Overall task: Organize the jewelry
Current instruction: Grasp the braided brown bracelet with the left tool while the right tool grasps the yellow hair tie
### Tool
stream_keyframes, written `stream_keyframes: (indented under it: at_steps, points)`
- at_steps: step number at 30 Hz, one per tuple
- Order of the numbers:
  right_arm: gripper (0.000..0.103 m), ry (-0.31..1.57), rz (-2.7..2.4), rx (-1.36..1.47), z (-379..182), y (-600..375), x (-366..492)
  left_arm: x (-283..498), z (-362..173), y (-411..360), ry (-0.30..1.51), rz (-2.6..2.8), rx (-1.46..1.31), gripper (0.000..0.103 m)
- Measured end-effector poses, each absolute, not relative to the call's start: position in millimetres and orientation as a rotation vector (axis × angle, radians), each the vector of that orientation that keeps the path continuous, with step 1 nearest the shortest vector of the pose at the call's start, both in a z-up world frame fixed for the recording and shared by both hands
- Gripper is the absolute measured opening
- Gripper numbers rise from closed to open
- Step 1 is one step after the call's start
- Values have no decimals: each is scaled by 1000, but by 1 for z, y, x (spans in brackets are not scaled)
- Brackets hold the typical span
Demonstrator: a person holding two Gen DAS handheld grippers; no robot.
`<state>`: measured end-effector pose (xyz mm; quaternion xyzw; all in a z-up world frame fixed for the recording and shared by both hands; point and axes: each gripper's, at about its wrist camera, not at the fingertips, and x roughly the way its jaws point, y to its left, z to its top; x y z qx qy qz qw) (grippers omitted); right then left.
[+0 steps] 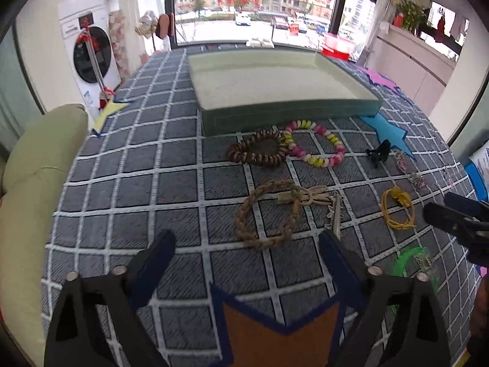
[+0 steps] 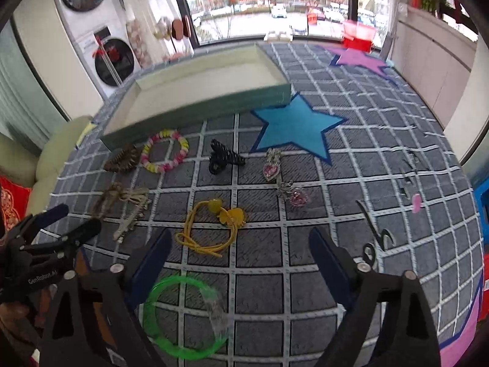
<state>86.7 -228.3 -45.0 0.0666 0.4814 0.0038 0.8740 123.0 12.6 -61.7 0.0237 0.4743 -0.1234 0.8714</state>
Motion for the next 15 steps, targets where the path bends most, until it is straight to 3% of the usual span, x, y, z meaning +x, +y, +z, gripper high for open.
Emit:
stream_keyframes:
  at_steps: [2,7,10,12,13,14,15]
  points:
    - [75,1040,10,125,-54,-225,95,128,-66,12,1000,-269,45,97]
    - [70,1081,0,43,-66,-212,106,134,-70,6,1009,-291,61,85]
    - [63,1080,-2,-30,-66,-201,106,133,-69,-1,994,-299,108,67]
    - [56,1083,6,-31,-65,-199,105,132,-69,-5,983,-311,132,44]
    - [47,1082,9,-33,-64,-198,105,132,-68,-6,981,-323,137,40]
    - [37,1083,11,-34,-63,-197,104,132,-68,-6,980,-333,131,25]
    - [32,1083,15,-34,-63,-195,105,133,-67,-6,983,-342,120,25]
